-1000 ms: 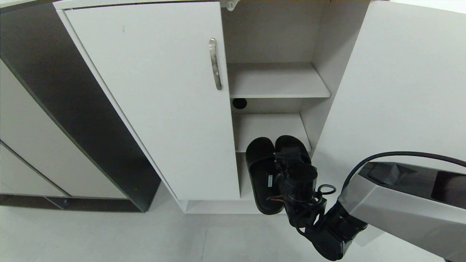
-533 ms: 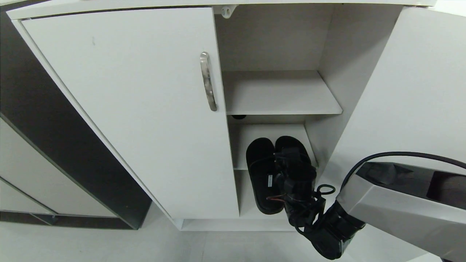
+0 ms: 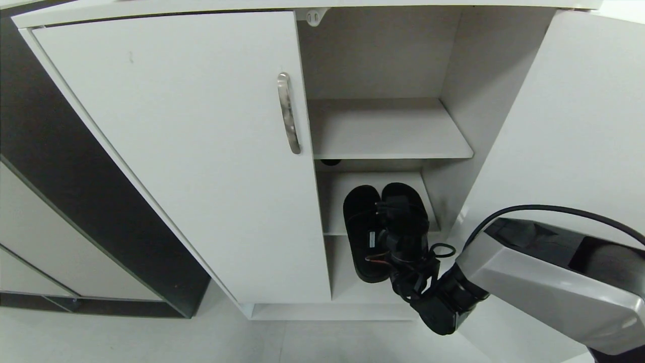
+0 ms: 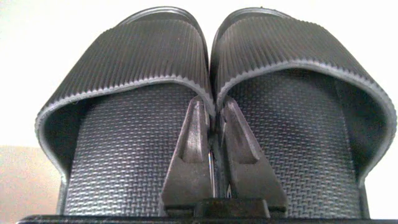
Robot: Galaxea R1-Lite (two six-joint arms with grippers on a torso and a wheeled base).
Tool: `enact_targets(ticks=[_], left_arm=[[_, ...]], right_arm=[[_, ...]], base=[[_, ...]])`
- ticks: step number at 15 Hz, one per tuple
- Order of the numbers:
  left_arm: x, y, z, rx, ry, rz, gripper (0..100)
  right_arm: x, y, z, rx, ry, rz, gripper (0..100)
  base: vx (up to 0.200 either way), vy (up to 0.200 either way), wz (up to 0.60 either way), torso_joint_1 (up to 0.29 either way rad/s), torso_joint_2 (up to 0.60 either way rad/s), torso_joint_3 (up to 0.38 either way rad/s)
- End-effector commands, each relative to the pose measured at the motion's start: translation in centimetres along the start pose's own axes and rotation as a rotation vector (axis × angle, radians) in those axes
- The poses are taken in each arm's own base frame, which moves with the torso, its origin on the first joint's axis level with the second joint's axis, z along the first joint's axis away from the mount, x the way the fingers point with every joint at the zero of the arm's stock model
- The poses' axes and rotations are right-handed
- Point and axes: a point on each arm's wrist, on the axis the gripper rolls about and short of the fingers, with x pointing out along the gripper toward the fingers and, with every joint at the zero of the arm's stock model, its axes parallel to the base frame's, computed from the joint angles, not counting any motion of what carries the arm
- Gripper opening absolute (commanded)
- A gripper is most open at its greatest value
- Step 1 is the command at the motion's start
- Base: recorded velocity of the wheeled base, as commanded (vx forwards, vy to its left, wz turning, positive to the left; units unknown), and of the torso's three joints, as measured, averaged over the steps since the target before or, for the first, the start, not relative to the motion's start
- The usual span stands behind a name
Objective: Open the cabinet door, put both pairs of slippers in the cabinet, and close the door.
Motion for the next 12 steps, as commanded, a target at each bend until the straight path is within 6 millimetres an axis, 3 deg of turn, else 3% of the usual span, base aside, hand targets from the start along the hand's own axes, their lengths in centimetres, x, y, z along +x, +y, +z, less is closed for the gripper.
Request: enact_targets(ticks=[1,7,12], left_arm=[[0.0,0.0,0.0,0.0,0.002,0.001,0],[0.0,0.0,0.0,0.0,0.002,0.001,0],[0.0,0.0,0.0,-0.002,0.002,0.002,0]], right_arm=[[1.8,0.2,0.4,0.015,-0.015,-0.02,0],[5.9,0.3,1.2,0.022,-0.027,-0.066,0],[7.1,0.4,2.6,0.045,-0.022,-0.076,0]], base=[[0.0,0.0,0.0,0.0,0.0,0.0],[0.0,0.0,0.0,0.0,0.0,0.0],[0.0,0.0,0.0,0.0,0.0,0.0]])
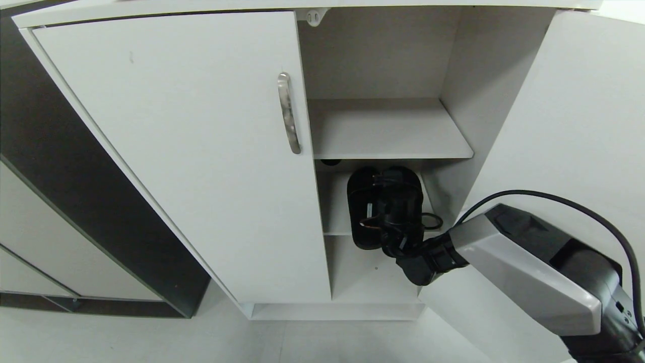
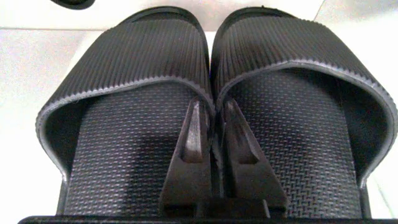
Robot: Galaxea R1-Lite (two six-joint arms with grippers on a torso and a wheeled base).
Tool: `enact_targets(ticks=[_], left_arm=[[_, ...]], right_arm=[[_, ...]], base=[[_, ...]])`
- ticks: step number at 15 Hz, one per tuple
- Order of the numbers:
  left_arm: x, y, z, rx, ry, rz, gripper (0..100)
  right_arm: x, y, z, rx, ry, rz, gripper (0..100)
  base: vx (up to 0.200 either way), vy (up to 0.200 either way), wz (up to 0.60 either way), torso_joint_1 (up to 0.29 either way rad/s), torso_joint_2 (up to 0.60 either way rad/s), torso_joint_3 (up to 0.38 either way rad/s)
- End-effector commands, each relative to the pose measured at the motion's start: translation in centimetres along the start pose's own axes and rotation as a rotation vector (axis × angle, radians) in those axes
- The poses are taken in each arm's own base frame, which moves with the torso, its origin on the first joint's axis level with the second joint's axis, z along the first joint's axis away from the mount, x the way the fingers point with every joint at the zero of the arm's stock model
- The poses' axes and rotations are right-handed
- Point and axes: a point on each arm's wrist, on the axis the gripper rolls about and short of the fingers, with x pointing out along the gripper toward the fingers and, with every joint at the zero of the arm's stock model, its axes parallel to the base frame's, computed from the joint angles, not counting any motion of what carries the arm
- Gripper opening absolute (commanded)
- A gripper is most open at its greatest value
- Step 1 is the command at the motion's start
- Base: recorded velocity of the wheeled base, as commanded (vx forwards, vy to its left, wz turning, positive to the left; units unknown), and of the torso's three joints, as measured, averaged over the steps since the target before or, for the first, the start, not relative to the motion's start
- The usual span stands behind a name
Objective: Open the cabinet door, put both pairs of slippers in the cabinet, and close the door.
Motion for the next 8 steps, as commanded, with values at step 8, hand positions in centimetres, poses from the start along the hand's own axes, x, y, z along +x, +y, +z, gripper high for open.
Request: enact_targets(ticks=[8], left_arm=[[0.01,0.0,0.0,0.0,0.002,0.001,0]], right_arm=[[0.75,0.4,0.01,0.043,0.039,-0.004,0]], base=[[0.0,0.0,0.0,0.0,0.0,0.0]])
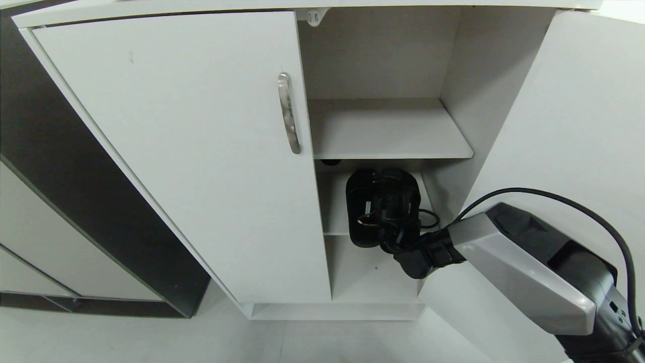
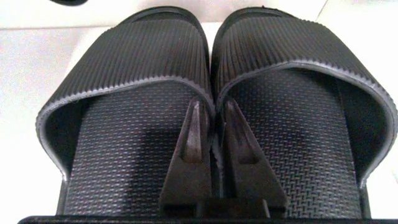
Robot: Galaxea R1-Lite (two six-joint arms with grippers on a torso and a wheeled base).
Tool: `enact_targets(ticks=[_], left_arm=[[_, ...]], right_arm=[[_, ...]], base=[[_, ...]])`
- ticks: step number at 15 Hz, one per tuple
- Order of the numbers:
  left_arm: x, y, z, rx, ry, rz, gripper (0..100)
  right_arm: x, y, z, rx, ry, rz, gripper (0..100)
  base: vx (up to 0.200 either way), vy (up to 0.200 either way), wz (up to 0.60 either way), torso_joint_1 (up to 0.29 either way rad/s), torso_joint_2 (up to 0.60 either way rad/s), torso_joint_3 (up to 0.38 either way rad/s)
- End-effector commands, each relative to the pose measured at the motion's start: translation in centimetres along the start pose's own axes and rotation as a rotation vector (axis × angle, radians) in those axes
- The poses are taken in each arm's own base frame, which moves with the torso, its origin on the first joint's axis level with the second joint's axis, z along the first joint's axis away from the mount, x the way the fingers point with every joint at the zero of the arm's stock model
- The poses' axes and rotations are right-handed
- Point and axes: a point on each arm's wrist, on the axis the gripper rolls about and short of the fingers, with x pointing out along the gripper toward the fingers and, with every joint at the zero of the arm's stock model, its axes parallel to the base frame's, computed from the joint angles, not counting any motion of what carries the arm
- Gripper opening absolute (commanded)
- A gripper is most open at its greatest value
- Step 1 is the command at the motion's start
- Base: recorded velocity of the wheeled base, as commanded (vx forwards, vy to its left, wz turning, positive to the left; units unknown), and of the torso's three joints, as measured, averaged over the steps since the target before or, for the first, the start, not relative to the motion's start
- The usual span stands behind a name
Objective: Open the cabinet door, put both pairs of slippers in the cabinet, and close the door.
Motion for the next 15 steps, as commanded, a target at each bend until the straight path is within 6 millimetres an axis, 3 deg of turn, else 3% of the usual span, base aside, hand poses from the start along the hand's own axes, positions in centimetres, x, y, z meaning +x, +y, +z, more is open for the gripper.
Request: enact_targets(ticks=[1,3,4,9,15], left_arm=[[0.0,0.0,0.0,0.0,0.002,0.001,0],[0.0,0.0,0.0,0.0,0.002,0.001,0],[0.0,0.0,0.0,0.0,0.002,0.001,0],[0.0,0.0,0.0,0.0,0.002,0.001,0],[0.0,0.0,0.0,0.0,0.002,0.001,0]], right_arm=[[0.0,0.0,-0.2,-0.002,0.003,0.0,0],[0.1,0.0,-0.3,-0.007,0.009,-0.002,0],[0.1,0.0,-0.4,-0.009,0.011,-0.002,100],[-0.9,-0.6,-0.3,-0.032,0.045,-0.007,100],[-5.7,-2.5,1.7,-0.026,0.038,0.022,100]], base=[[0.0,0.0,0.0,0.0,0.0,0.0],[0.0,0.0,0.0,0.0,0.0,0.0],[0.0,0.0,0.0,0.0,0.0,0.0],[0.0,0.0,0.0,0.0,0.0,0.0],[0.0,0.0,0.0,0.0,0.0,0.0]])
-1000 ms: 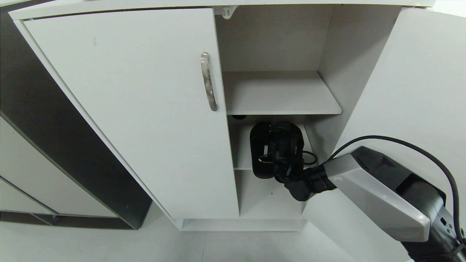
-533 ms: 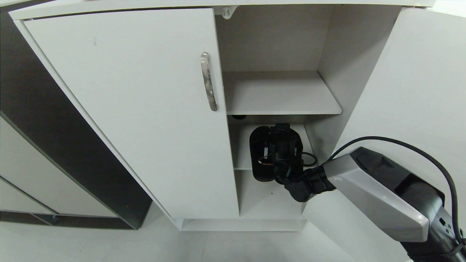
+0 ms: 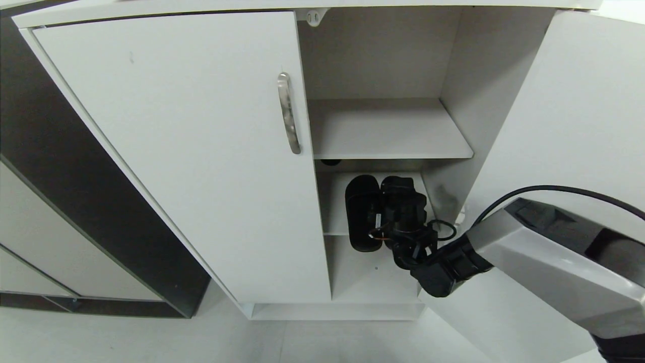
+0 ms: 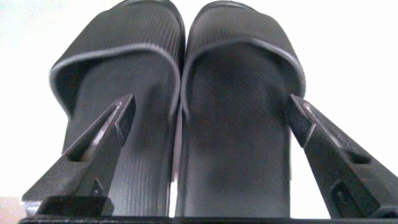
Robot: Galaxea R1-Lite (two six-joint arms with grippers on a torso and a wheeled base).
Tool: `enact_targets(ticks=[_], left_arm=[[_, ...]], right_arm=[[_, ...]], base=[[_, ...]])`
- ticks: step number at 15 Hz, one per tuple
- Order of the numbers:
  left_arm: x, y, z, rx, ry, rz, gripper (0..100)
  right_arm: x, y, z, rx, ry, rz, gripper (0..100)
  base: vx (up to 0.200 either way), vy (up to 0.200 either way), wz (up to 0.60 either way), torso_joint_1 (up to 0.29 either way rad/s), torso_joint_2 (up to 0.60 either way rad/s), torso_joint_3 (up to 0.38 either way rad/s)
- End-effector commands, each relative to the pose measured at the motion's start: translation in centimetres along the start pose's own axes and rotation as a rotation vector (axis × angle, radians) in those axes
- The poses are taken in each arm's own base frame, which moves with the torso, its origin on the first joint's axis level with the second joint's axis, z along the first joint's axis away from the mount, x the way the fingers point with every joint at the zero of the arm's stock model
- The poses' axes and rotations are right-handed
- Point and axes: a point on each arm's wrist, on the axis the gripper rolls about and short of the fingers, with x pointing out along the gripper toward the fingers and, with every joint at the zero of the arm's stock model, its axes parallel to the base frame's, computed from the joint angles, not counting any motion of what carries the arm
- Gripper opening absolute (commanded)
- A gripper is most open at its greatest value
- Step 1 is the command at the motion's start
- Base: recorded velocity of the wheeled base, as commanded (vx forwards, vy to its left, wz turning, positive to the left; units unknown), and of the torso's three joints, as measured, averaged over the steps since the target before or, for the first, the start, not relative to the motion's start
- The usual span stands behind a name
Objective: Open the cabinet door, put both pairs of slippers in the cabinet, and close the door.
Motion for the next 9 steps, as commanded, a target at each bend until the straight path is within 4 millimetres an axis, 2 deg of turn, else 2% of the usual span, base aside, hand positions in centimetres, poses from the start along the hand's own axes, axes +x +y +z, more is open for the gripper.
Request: enact_targets(ticks=[1,2,3,5,7,9], left_arm=[[0.0,0.0,0.0,0.0,0.002,-0.001,0],[0.0,0.0,0.0,0.0,0.002,0.0,0],[0.0,0.0,0.0,0.0,0.002,-0.001,0],[0.0,0.0,0.0,0.0,0.002,0.0,0],[0.0,0.0,0.0,0.0,0.002,-0.001,0],[0.0,0.0,0.0,0.0,0.002,-0.001,0]], right_arm=[[-3.8,-0.8,1.8,0.013,-0.018,0.036,100],[-6.1,-1.2,1.8,0.008,-0.014,0.063,100],[-7.1,-1.3,1.8,0.004,-0.01,0.078,100],[-10.5,-1.7,1.3,-0.01,0.004,0.132,100],[-11.5,-1.6,1.1,-0.019,0.013,0.152,100],[-11.5,-1.6,1.1,-0.021,0.013,0.154,100]], base=[[0.0,0.0,0.0,0.0,0.0,0.0],[0.0,0.0,0.0,0.0,0.0,0.0],[0.0,0.0,0.0,0.0,0.0,0.0],[0.0,0.0,0.0,0.0,0.0,0.0],[-0.2,0.0,0.0,0.0,0.0,0.002],[-0.2,0.0,0.0,0.005,0.0,0.0]])
